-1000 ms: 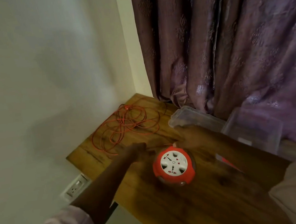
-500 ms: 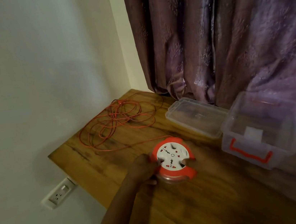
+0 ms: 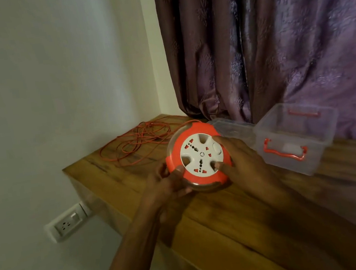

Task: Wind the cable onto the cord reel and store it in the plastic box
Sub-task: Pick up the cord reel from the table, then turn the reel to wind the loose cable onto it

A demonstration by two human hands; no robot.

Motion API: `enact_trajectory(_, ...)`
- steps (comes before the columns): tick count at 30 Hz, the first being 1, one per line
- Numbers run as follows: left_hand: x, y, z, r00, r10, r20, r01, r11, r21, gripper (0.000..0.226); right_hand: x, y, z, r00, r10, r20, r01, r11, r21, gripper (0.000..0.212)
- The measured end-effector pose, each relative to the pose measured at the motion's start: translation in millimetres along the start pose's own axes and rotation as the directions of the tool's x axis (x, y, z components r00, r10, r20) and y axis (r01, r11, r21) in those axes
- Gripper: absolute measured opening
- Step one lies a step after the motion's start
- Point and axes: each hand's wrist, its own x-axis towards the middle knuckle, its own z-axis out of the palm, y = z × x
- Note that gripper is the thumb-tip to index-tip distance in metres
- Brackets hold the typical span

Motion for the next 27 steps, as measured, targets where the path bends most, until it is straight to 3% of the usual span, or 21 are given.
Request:
enact_trajectory(6, -22, -26, 21, 0.994, 0.089, -0.056, -0.098, 0.979, -0.180, 0.035, -25, -22, 13, 0.986, -0.012, -0.168, -0.036, 0.959, -0.281, 0.059)
enact_trajectory(17, -28, -38, 32, 0.987, 0.142, -0.074, -0.156, 0.955, -0.253, 0.047, -15, -41, 29, 0.968, 0.027, -0.248, -0.147, 0.866, -0.479, 0.062)
enact_trajectory(24, -15, -37, 37, 0.976, 0.205, -0.072, -0.217, 0.942, -0.256, 0.039, 3, -47, 31, 0.961, 0.018, -0.276, -0.105, 0.946, -0.306, 0.065)
enact_trajectory(27, -8, -34, 38, 0.968, 0.250, -0.038, -0.250, 0.926, -0.282, 0.039, 9, -51, 29, 0.936, 0.103, -0.338, -0.160, 0.976, -0.147, 0.065)
